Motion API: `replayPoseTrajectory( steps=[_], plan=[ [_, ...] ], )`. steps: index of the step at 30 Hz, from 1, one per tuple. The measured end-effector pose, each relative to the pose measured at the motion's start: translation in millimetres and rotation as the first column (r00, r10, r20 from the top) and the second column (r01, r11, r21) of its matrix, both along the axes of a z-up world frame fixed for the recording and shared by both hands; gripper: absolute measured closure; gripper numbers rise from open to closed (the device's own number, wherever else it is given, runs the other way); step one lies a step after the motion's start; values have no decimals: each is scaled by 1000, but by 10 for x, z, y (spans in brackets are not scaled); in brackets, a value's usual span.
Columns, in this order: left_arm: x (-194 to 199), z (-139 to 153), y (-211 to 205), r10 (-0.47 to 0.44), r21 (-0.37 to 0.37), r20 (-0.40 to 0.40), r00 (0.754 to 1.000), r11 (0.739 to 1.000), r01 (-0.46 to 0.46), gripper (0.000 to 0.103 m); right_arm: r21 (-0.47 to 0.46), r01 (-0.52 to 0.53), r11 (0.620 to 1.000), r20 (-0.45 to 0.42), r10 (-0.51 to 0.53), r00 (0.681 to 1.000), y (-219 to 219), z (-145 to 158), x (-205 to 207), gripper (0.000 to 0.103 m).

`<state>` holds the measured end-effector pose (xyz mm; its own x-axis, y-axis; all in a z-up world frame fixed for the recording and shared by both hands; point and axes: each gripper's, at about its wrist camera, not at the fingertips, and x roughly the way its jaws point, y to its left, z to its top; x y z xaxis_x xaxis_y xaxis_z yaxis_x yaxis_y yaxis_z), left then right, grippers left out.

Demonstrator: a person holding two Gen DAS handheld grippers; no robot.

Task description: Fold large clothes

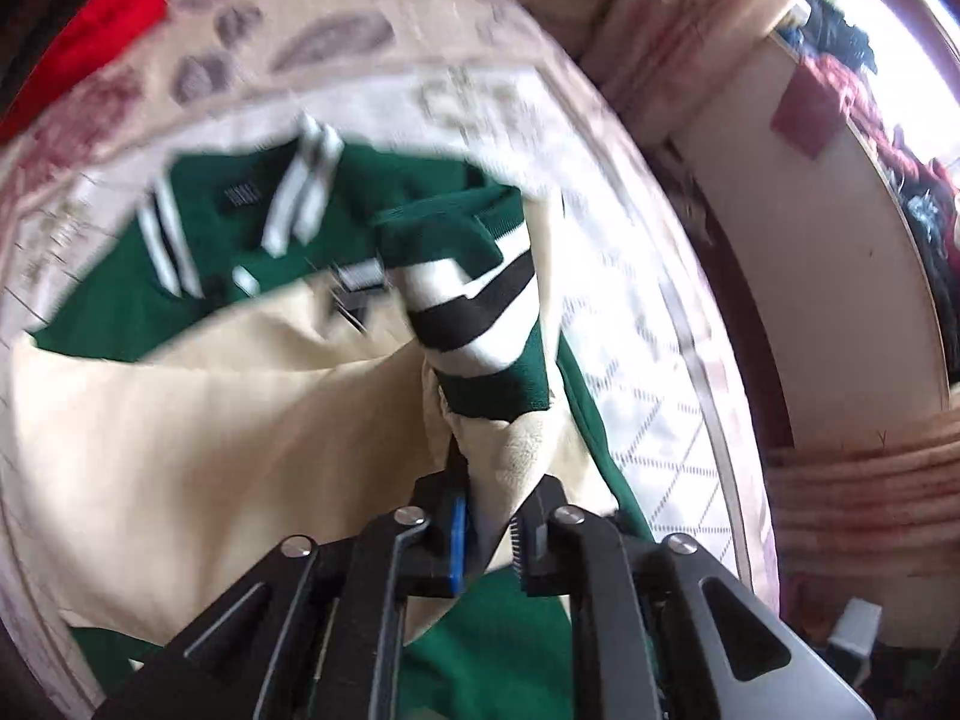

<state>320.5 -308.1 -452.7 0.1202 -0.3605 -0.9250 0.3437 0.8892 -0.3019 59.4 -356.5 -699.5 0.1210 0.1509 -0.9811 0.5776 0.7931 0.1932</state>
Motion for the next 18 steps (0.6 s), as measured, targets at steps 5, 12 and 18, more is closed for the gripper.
replayPoseTrajectory(
  steps=[5,12,18],
  plan=[
    [22,-124,-79,-62,-48,-63,996,997,59,31,207,44,977,91,-64,994,-437,65,-33,14],
    [164,466,870,36,-108,11,999,994,-35,11,442,26,896,179,-117,977,-557,171,701,14],
    [455,192,2511,307,256,163,938,905,-341,11,307,-91,947,101,62,993,-104,-263,1678,14]
  ],
)
